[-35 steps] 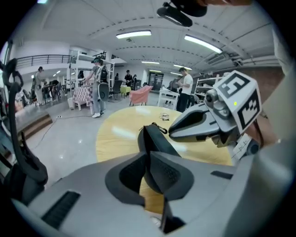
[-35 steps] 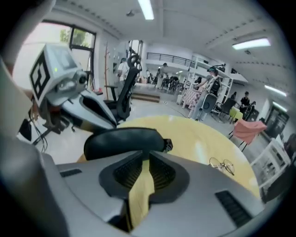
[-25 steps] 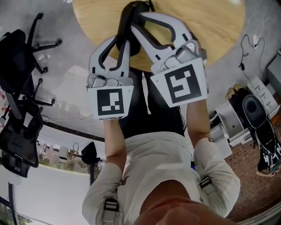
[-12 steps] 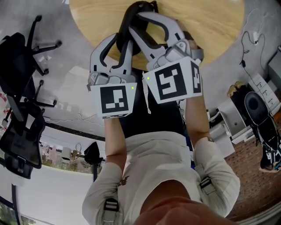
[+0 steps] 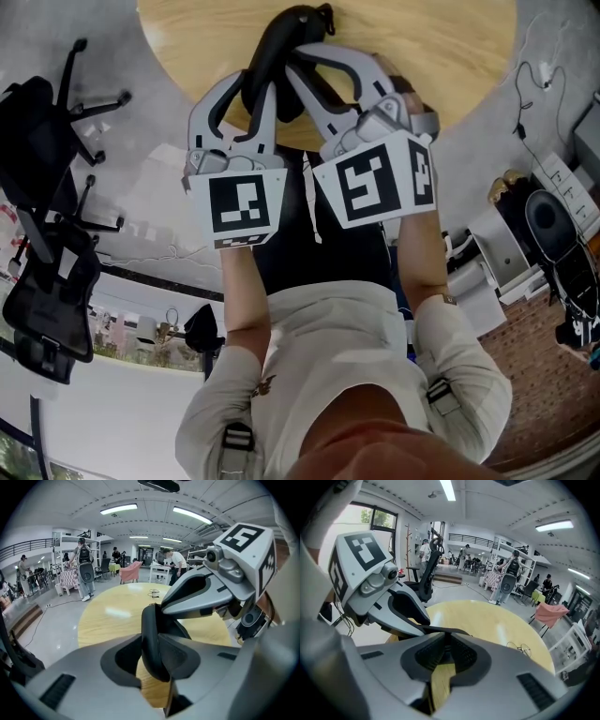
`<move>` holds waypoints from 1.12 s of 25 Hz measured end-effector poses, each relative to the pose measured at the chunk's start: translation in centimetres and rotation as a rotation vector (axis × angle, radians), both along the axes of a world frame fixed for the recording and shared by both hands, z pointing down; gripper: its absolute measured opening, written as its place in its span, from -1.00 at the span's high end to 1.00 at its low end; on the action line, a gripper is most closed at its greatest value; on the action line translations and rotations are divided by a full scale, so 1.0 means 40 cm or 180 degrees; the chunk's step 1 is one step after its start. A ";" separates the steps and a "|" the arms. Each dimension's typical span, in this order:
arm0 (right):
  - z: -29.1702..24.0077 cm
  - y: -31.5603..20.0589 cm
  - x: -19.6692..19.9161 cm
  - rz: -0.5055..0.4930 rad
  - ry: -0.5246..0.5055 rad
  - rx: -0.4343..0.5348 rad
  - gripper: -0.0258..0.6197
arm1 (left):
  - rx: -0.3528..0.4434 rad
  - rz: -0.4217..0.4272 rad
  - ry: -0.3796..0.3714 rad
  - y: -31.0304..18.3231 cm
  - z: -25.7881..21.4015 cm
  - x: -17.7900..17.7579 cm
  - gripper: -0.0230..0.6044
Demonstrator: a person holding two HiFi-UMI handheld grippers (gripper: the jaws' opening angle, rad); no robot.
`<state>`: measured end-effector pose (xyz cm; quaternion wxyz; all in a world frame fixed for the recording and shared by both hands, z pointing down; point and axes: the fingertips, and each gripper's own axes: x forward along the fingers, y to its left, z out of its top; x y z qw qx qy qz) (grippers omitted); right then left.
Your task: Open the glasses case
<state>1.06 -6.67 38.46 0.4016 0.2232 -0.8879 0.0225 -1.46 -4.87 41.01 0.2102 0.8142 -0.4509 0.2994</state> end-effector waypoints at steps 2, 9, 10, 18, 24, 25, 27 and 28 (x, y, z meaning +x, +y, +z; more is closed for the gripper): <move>0.000 0.004 0.002 0.0018 0.0013 0.0020 0.76 | -0.0032 -0.0011 0.0036 -0.001 0.002 -0.004 0.56; 0.004 0.014 0.017 0.0052 0.0034 0.0061 0.78 | -0.0084 -0.0051 0.0104 -0.010 0.011 -0.016 0.60; 0.003 0.014 0.018 0.0061 0.0016 0.0057 0.78 | -0.0085 -0.0061 0.0114 -0.011 0.013 -0.019 0.60; 0.005 0.018 0.025 0.0036 -0.0116 0.0045 0.79 | -0.0098 -0.0120 0.0151 -0.022 0.031 -0.035 0.64; 0.006 0.022 0.041 0.0109 -0.0141 0.0050 0.79 | -0.0171 -0.0159 0.0118 -0.019 0.066 -0.036 0.67; 0.007 0.022 0.040 0.0103 -0.0148 0.0049 0.79 | -0.0184 -0.0178 0.0145 -0.020 0.069 -0.039 0.67; 0.008 0.021 0.038 0.0085 -0.0148 0.0056 0.80 | -0.0215 -0.0217 0.0215 -0.022 0.074 -0.043 0.69; 0.008 0.021 0.038 0.0079 -0.0147 0.0060 0.80 | -0.0230 -0.0229 0.0245 -0.023 0.076 -0.043 0.69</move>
